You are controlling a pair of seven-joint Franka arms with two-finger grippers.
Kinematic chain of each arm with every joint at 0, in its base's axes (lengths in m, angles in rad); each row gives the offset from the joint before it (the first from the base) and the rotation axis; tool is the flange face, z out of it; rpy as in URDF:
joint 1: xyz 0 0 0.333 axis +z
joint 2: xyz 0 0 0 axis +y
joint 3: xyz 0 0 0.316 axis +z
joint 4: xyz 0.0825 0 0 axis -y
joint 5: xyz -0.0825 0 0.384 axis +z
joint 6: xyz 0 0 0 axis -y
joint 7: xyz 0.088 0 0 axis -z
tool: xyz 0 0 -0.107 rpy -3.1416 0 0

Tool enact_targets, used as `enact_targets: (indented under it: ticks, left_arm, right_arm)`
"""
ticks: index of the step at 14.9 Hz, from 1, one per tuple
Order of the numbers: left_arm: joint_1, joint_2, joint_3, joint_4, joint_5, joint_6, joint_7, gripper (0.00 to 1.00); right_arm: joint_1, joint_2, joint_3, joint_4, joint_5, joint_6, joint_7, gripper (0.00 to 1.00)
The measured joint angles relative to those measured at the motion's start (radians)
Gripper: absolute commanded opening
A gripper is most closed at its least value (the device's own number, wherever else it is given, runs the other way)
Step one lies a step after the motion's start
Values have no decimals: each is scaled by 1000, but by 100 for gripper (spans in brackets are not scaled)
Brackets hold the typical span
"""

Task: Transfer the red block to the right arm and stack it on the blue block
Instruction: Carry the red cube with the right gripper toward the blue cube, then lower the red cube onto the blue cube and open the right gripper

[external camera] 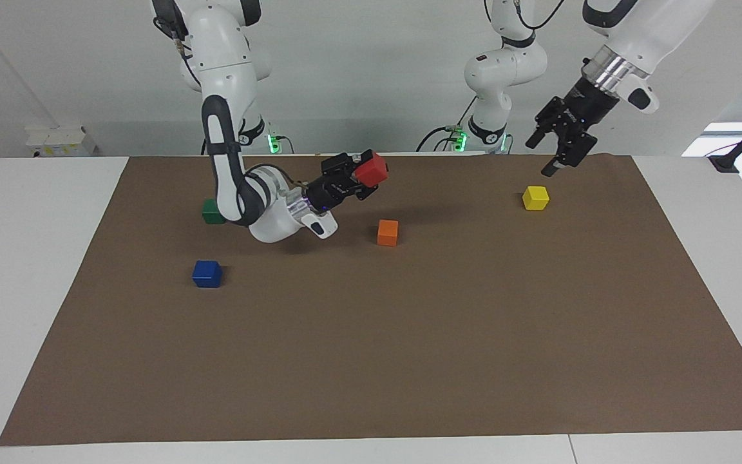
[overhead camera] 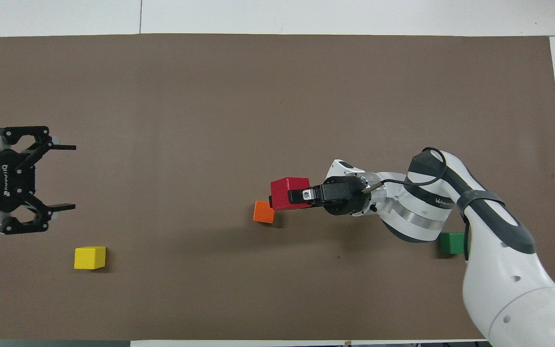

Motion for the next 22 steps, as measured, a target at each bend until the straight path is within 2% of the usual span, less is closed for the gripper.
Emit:
enact_targets:
  ticks: [3, 7, 10, 12, 15, 18, 20, 22]
  left_arm:
    - [10, 24, -6, -6, 141, -2, 237, 100]
    - [10, 79, -12, 19, 323, -58, 584, 100]
    - [10, 149, -11, 160, 461, -210, 868, 100]
    - [8, 198, -14, 270, 515, -289, 994, 100]
    - [5, 245, -26, 350, 554, -322, 1082, 100]
    - [-16, 253, -32, 329, 554, -332, 1102, 100]
    - [-50, 249, -11, 297, 555, -303, 1102, 100]
    - [-157, 248, 108, 286, 545, -247, 1103, 100]
  right_arm:
    - [-85, -64, -4, 18, -180, 141, 86, 0]
    - [-218, -166, -8, 117, -568, 335, 314, 0]
    - [-277, -242, -10, 206, -886, 404, 467, 0]
    - [-302, -260, -11, 247, -1097, 442, 519, 0]
    - [-310, -257, -11, 275, -1448, 544, 569, 0]
    - [-306, -248, -3, 275, -1721, 652, 661, 0]
    - [-300, -240, -1, 273, -1844, 734, 715, 0]
    - [-299, -232, 0, 262, -1912, 794, 737, 0]
